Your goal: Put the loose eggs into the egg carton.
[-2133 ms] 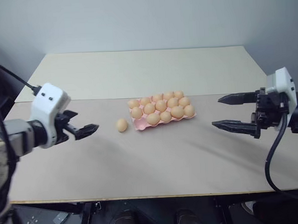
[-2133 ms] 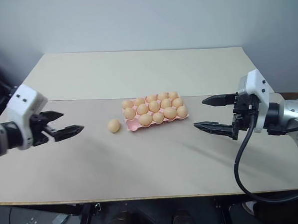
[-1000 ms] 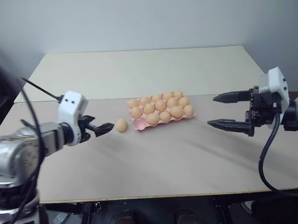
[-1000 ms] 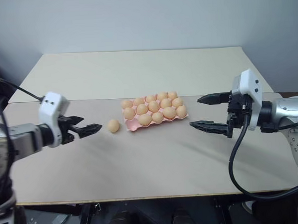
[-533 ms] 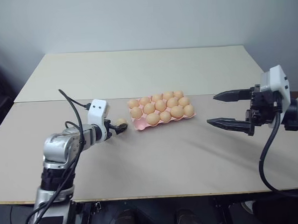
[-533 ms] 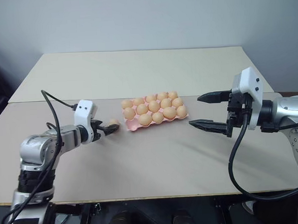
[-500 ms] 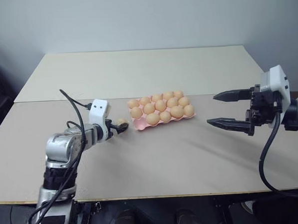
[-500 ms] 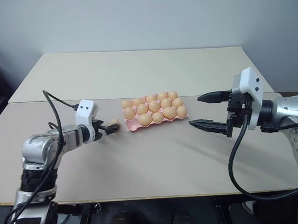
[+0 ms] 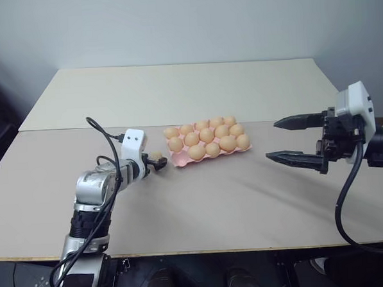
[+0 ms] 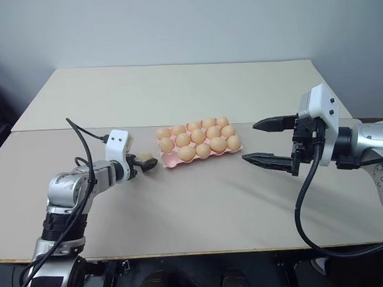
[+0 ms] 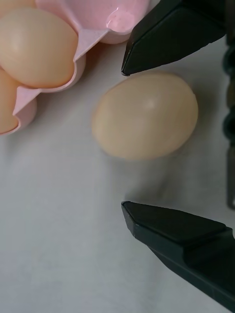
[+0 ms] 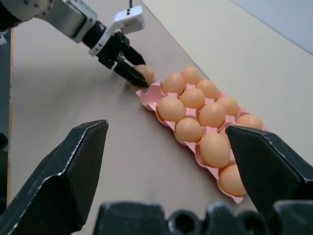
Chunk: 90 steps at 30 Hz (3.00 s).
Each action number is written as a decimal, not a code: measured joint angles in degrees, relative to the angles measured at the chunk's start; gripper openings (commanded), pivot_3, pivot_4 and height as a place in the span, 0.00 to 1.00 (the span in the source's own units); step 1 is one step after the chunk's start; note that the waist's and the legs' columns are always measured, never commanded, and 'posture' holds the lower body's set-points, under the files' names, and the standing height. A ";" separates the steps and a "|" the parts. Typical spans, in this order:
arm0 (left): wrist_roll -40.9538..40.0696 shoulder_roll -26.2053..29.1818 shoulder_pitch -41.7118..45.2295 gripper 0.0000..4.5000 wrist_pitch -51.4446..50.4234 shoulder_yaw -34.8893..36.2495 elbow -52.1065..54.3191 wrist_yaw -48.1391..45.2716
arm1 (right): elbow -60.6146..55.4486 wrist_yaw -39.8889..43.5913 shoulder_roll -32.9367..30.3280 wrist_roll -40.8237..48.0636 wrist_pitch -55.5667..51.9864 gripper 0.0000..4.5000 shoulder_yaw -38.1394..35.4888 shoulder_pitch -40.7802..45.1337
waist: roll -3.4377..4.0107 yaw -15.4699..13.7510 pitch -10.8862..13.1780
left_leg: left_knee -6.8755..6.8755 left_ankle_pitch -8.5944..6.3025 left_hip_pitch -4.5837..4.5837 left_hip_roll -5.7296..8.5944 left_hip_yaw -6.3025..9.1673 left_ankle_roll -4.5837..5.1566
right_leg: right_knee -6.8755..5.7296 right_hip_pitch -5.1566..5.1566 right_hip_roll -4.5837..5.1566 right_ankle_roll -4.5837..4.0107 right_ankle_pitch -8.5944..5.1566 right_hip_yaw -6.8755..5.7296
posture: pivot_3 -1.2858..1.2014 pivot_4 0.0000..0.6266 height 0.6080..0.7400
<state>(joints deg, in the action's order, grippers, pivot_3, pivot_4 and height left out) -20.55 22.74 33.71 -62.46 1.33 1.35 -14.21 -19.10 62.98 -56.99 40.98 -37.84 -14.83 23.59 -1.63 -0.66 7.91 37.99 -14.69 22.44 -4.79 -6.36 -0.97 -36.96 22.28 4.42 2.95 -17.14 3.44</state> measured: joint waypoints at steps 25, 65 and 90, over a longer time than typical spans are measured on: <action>2.04 -1.15 -4.70 0.35 7.58 2.69 4.15 -0.73 | -0.20 -0.55 0.00 0.42 -0.05 1.00 0.01 -0.02 | 0.00 0.02 0.00 | 0.00 0.01 0.01 -0.02 0.00 -0.02 | 0.00 0.01 0.00 0.00 0.00 0.00 | 0.52 0.24 1.00; 5.88 -10.01 -14.10 0.57 34.46 -2.77 4.44 -8.93 | -2.95 -2.09 -1.05 1.70 -1.30 1.00 -2.15 -3.68 | 0.02 -0.03 -0.01 | 0.01 -0.02 -0.04 -0.01 0.01 0.04 | 0.03 -0.07 0.01 0.02 0.01 0.00 | 0.52 0.24 1.00; -12.31 2.70 -17.26 0.92 21.96 12.69 22.69 -13.81 | -2.29 -1.82 -1.05 2.02 -1.20 1.00 -1.74 -2.87 | 0.02 0.17 -0.01 | -0.01 -0.02 -0.04 -0.05 0.01 0.04 | 0.03 -0.04 -0.01 0.02 0.01 0.00 | 0.52 0.24 1.00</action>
<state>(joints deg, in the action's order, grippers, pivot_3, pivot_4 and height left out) -32.86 25.45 16.46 -40.49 14.02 24.03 -28.02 -21.39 61.16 -58.04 43.00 -39.03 -16.57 20.72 -1.61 -0.49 7.90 37.98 -14.71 22.40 -4.84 -6.36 -0.93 -36.93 22.23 4.41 2.96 -17.14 3.45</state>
